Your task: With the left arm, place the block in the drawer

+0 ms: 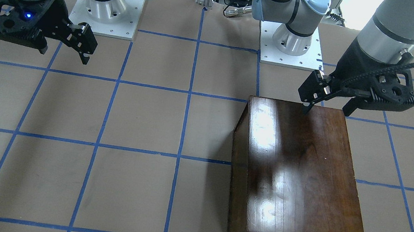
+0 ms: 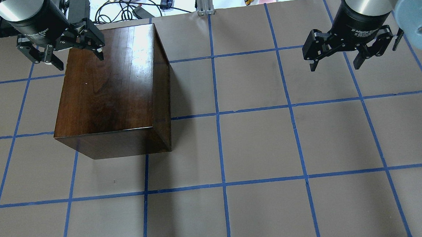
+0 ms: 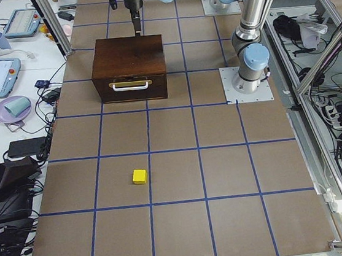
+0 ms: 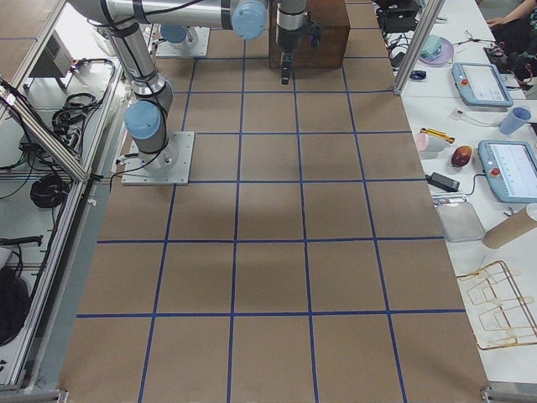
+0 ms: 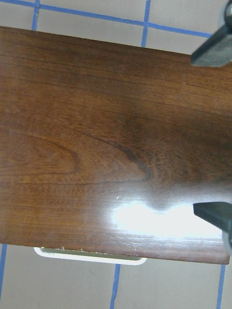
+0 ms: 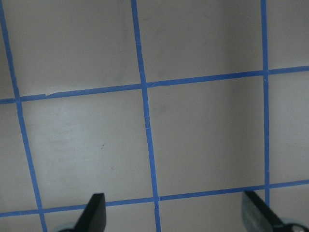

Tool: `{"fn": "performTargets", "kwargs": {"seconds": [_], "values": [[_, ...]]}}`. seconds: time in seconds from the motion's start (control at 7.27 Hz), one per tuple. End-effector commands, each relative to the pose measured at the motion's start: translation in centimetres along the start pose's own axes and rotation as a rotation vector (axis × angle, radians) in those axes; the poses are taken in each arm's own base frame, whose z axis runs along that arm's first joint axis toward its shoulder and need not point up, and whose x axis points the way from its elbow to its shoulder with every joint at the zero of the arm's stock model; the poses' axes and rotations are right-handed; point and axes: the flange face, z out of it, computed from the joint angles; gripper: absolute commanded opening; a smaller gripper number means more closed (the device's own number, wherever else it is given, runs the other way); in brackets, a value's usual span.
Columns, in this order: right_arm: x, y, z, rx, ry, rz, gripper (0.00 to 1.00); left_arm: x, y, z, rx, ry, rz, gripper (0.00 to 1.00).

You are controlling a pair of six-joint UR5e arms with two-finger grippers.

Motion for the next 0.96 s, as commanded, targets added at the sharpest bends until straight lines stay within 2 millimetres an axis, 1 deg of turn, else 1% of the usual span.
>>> {"fn": "performTargets", "kwargs": {"seconds": [0.0, 0.28, 0.55, 0.83], "values": [[0.0, 0.0, 0.0, 0.0, 0.0, 0.0, 1.0, 0.05, 0.02, 0.0, 0.0, 0.0, 0.001, 1.0], [0.0, 0.0, 0.0, 0.0, 0.0, 0.0, 1.0, 0.21, 0.12, -0.09, 0.002, 0.0, 0.004, 1.0], [0.0, 0.0, 0.0, 0.0, 0.0, 0.0, 1.0, 0.36, 0.5, -0.84, 0.015, 0.01, 0.006, 1.0], [0.0, 0.0, 0.0, 0.0, 0.0, 0.0, 1.0, 0.43, 0.64, -0.93, 0.016, 0.01, 0.008, 1.0]]}}
